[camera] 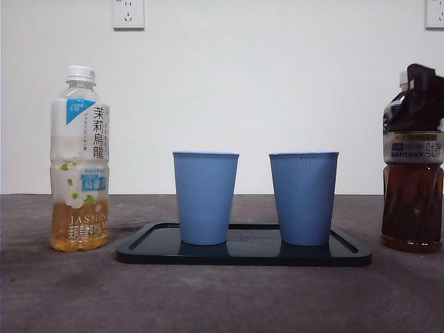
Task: Pour the drink into the cup
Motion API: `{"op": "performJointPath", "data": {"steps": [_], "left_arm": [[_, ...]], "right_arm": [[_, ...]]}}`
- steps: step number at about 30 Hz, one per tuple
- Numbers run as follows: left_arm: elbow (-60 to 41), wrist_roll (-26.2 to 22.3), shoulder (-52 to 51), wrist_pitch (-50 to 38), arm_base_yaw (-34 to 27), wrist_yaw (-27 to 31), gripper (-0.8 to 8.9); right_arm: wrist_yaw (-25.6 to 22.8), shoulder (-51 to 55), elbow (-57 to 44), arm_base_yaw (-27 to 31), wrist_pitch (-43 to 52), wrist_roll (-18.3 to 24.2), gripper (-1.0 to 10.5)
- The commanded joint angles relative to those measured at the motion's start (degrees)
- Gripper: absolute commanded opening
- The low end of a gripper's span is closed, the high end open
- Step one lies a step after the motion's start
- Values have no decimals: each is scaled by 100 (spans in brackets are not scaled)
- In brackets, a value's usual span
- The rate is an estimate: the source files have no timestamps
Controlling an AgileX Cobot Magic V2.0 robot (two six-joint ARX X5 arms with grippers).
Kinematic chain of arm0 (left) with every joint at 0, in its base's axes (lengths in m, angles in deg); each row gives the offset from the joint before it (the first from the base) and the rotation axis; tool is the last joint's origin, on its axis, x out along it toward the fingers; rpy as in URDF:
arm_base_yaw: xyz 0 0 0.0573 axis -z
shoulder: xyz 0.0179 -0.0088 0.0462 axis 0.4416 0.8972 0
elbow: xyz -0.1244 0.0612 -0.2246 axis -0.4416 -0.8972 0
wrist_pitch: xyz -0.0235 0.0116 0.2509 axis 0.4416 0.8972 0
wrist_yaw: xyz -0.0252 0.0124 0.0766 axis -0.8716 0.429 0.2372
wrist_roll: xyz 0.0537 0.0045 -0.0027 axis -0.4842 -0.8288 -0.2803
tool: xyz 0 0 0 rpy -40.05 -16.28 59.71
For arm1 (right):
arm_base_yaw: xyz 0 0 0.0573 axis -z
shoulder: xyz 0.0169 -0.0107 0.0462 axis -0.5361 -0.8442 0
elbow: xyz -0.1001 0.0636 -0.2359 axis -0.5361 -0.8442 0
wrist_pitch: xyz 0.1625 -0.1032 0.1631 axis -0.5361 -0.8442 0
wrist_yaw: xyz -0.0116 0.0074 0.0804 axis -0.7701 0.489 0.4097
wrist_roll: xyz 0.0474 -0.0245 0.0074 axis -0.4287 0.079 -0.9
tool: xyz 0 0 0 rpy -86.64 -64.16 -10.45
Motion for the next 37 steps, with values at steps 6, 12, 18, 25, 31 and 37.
{"op": "performJointPath", "data": {"steps": [6,12,18,25,31,37], "left_arm": [[94,-107,26,-55,66,-9,496],[94,-107,26,-55,85,-9,495],[94,-107,26,-52,85,-9,495],[94,-107,24,-55,96,-9,494],[94,-107,22,-52,96,-9,490],[94,-107,20,-55,96,-9,490]], "right_arm": [[-22,-739,-22,-11,809,122,431],[-17,-1084,-22,-11,1235,120,318],[-15,-1191,-20,-11,1307,118,238],[-4,-1189,-20,-13,1327,94,158],[2,-1014,13,-118,1331,199,146],[-22,-374,350,-267,55,448,144]]}}
